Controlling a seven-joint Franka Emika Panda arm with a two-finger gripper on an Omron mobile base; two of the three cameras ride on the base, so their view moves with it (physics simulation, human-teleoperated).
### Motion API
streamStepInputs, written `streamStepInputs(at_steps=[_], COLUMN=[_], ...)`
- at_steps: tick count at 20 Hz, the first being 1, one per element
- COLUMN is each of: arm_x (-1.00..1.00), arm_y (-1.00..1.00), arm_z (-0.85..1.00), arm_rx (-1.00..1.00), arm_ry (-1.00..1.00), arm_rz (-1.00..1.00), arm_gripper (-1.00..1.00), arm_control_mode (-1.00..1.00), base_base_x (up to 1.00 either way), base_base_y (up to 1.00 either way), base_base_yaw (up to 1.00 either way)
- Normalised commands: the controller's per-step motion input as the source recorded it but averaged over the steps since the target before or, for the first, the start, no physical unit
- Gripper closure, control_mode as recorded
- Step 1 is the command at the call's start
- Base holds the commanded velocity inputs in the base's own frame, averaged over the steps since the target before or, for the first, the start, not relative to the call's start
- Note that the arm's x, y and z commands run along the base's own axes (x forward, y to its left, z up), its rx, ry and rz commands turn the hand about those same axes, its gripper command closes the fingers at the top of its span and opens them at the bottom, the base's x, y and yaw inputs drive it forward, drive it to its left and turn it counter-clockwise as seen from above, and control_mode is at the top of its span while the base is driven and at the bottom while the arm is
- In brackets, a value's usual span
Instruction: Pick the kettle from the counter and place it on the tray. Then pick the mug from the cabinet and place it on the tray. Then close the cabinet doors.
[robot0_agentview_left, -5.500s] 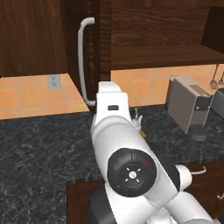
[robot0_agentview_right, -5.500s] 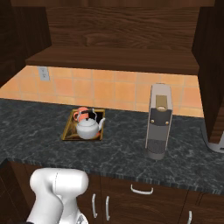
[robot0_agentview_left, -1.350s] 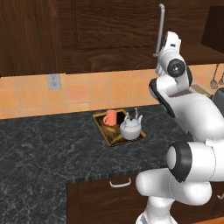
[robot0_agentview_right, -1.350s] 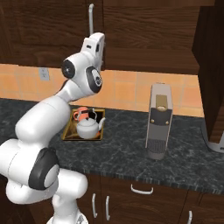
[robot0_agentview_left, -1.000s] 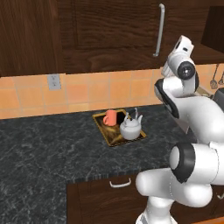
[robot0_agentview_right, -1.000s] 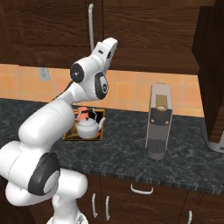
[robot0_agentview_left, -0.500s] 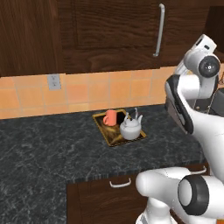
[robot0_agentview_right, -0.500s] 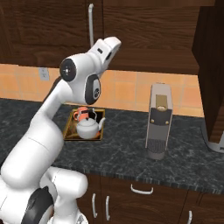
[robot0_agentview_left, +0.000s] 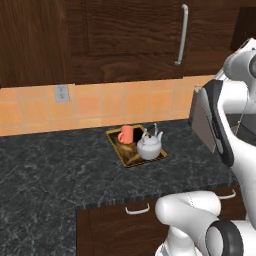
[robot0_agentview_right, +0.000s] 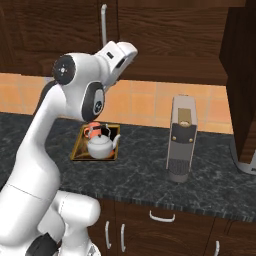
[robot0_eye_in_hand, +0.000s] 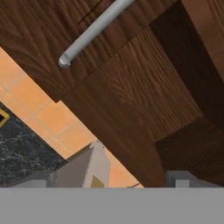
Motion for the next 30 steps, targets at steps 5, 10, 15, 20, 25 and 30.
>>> streamStepInputs(at_steps=[5, 10, 15, 20, 25, 30], arm_x=[-0.27, -0.29, -0.85, -0.62, -0.02, -0.01], arm_y=[0.24, -0.26, -0.69, -0.44, -0.32, -0.64], arm_z=[-0.29, -0.71, -0.57, -0.24, -0.2, -0.19], arm_rx=[0.03, 0.22, 0.3, 0.18, 0.17, 0.29], arm_ry=[0.0, -0.14, -0.3, -0.04, 0.0, 0.0], arm_rz=[-0.01, -0.02, -0.04, -0.15, -0.01, 0.0], arm_gripper=[-1.0, -1.0, -1.0, -1.0, -1.0, -1.0], arm_control_mode=[-1.0, -1.0, -1.0, -1.0, -1.0, -1.0], base_base_x=[0.0, 0.0, 0.0, 0.0, 0.0, 0.0], base_base_y=[0.0, 0.0, 0.0, 0.0, 0.0, 0.0], base_base_yaw=[0.0, 0.0, 0.0, 0.0, 0.0, 0.0])
